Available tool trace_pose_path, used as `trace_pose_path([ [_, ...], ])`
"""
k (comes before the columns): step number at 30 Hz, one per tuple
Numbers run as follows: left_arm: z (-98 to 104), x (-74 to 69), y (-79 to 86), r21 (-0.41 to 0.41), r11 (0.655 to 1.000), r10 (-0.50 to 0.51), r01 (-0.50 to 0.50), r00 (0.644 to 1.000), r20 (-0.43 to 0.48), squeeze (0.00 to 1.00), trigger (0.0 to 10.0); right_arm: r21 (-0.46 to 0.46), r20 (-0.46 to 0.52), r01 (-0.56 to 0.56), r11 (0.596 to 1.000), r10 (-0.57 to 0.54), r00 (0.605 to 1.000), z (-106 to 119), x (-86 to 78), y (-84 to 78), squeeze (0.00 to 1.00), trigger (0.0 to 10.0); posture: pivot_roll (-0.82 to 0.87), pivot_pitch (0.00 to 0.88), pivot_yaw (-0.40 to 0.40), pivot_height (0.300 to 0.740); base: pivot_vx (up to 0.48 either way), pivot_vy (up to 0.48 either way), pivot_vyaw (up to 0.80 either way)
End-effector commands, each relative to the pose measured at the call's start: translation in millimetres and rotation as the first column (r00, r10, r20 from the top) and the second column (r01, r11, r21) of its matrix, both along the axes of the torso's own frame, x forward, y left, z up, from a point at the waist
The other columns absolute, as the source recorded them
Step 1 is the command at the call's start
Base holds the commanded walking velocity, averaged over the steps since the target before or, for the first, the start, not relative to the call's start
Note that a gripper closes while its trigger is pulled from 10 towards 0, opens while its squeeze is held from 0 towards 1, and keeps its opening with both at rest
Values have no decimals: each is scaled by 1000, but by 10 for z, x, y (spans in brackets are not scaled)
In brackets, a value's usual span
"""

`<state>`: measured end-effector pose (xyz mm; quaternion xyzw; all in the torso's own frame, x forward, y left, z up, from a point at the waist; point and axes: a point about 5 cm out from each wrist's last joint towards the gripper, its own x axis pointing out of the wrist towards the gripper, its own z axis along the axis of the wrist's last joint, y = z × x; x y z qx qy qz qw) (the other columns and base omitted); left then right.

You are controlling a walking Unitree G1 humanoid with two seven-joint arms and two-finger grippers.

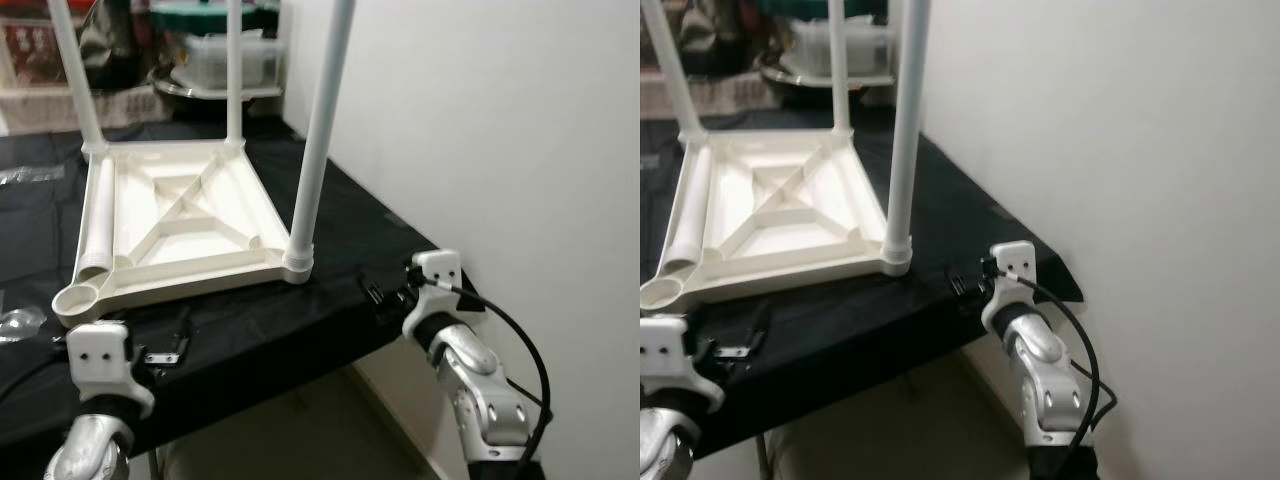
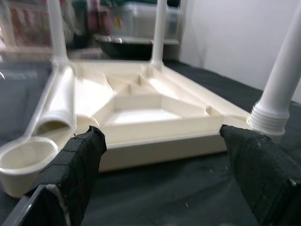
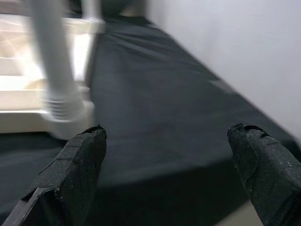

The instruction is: Building children table

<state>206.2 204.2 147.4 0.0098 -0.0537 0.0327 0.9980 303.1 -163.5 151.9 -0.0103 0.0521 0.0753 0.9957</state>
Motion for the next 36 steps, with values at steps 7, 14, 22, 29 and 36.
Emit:
trace_pose_path([
  [7,6,-106,-157,1,1000,-11,11,1000,-15,0,10000,-45,-7,120,992,-120,993,-24,-144,-93,0,10000,11,0,-106,740,0,0,0],
  [14,-48,-98,-198,-23,999,-41,40,998,-38,0,10000,-65,60,92,994,-88,994,43,-191,-22,0,10000,-36,0,-66,740,0,0,0],
  [22,-13,68,-328,-10,988,-156,156,987,-24,0,10000,-43,110,110,993,-105,988,135,-277,37,0,10000,-76,0,-8,740,0,0,0],
  [29,-25,39,-329,-34,988,-155,154,988,-29,0,10000,-63,128,76,995,-67,989,177,-281,107,0,10000,-79,0,-19,740,0,-134,229],
  [36,16,73,-315,-51,989,-135,135,991,2,0,10000,-34,140,49,998,-44,989,190,-250,142,0,10000,-63,0,-32,740,0,-402,659],
])
